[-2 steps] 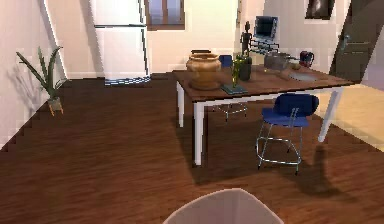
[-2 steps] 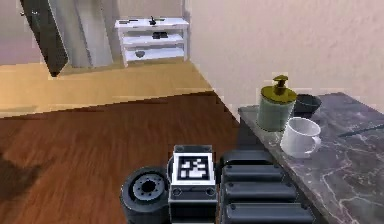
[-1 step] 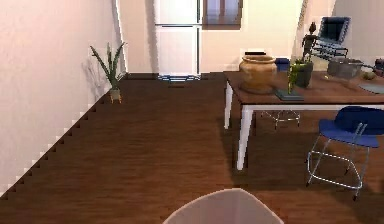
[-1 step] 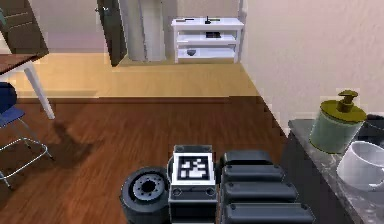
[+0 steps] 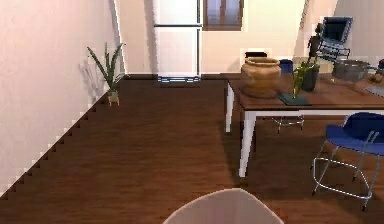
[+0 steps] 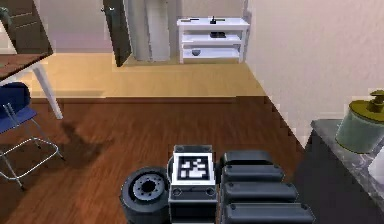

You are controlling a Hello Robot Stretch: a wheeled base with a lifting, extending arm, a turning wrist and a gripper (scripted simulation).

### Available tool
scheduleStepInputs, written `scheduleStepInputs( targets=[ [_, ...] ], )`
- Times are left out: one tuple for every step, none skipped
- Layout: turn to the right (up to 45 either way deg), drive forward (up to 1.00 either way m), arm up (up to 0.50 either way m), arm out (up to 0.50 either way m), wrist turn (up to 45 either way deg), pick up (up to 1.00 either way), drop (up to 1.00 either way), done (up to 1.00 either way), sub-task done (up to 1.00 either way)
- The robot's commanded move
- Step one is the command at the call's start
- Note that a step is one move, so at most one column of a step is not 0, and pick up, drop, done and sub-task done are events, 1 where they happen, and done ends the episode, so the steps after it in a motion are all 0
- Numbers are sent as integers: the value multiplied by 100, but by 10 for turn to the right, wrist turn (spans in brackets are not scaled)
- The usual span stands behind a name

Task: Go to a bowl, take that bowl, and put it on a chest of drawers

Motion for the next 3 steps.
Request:
scheduleStepInputs(
  targets=[
    [450, 0, 0, 0, 0, 0, 0, 0, 0],
    [300, 0, 0, 0, 0, 0, 0, 0, 0],
    [0, 100, 0, 0, 0, 0, 0, 0, 0]
  ],
)
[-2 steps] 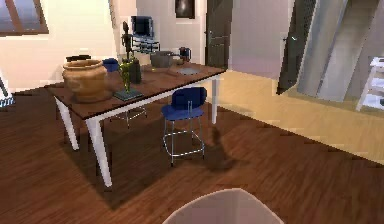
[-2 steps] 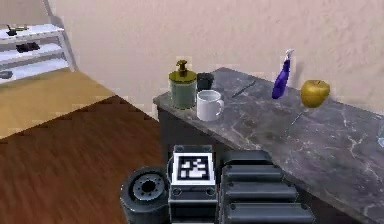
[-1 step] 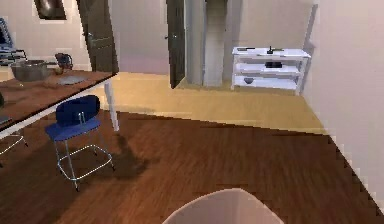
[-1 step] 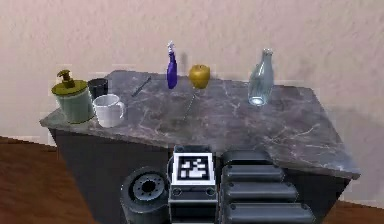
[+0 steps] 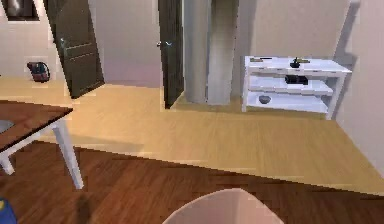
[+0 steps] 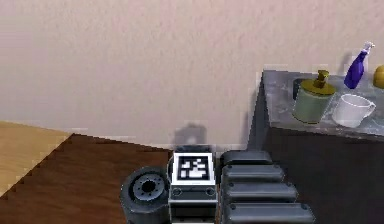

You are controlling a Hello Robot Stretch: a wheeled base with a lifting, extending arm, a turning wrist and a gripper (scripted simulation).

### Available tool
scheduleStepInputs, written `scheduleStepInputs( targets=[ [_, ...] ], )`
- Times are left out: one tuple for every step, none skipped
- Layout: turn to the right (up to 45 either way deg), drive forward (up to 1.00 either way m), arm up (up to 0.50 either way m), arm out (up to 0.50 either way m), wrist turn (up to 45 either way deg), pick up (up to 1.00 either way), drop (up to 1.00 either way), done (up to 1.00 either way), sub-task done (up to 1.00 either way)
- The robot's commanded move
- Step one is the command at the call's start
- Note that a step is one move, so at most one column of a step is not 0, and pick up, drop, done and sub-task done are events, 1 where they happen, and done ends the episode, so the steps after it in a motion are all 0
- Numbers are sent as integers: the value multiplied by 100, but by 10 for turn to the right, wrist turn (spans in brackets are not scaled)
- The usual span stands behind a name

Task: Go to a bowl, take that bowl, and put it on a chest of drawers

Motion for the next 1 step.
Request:
scheduleStepInputs(
  targets=[
    [30, 0, 0, 0, 0, 0, 0, 0, 0]
  ],
)
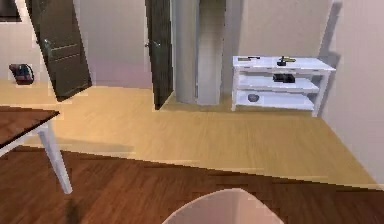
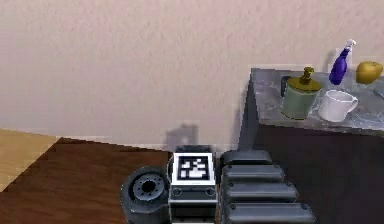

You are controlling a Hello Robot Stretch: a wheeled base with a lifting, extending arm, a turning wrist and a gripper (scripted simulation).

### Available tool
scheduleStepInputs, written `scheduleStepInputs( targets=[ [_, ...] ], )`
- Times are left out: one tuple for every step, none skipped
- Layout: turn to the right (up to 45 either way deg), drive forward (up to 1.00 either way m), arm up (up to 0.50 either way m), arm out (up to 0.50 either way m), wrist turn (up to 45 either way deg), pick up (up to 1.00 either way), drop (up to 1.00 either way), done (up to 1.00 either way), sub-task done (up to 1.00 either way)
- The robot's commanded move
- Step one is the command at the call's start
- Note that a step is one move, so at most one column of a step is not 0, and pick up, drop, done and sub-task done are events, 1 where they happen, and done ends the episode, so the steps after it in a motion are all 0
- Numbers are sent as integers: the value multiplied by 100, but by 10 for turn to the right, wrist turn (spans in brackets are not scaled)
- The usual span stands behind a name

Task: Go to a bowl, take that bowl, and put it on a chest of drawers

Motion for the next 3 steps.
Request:
scheduleStepInputs(
  targets=[
    [0, 65, 0, 0, 0, 0, 0, 0, 0],
    [-240, 0, 0, 0, 0, 0, 0, 0, 0],
    [0, 100, 0, 0, 0, 0, 0, 0, 0]
  ],
)
